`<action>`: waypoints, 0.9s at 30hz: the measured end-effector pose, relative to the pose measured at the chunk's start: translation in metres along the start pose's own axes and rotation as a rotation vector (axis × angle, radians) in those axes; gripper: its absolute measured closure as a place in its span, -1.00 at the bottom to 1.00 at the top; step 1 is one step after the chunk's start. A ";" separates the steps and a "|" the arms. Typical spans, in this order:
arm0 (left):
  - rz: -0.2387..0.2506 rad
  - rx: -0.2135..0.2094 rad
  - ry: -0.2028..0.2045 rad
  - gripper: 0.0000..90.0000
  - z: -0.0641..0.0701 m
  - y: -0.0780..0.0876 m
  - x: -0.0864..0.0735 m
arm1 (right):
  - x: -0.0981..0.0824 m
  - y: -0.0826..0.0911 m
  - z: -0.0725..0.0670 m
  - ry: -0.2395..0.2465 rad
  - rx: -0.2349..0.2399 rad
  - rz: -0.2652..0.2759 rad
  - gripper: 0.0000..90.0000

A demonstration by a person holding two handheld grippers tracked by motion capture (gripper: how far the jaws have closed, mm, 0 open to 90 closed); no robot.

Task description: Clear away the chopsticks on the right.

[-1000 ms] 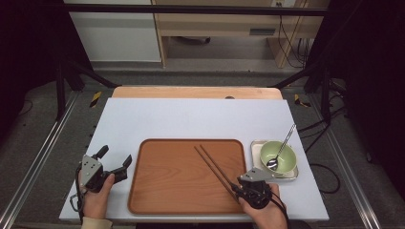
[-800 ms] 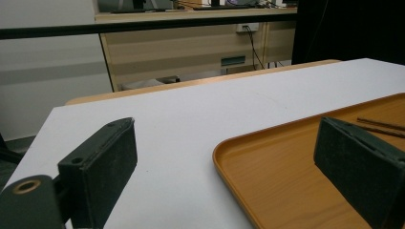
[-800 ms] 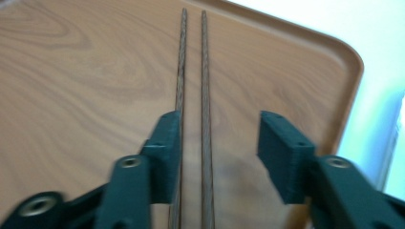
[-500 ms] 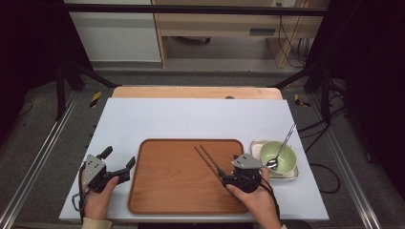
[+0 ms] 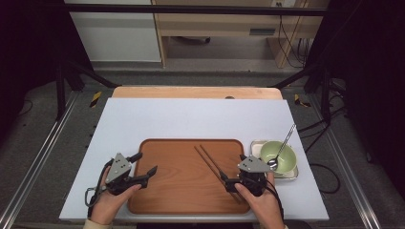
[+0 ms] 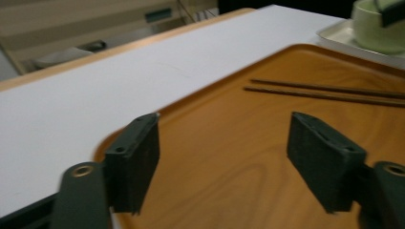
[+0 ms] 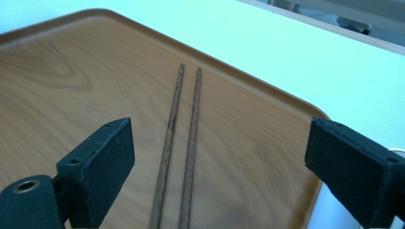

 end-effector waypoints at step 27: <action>-0.201 -0.142 -0.149 0.84 0.048 -0.081 0.028 | -0.002 0.020 0.011 -0.023 -0.071 0.069 -0.70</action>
Point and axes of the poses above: each handheld gripper's, and its own axes: y roughly backward along the jaws, x roughly out of its top, z roughly to its right, the point moved 1 cm from there along -y, roughly forward along the jaws, and after that the axes turned 3 degrees about x, right-handed, at the moved point
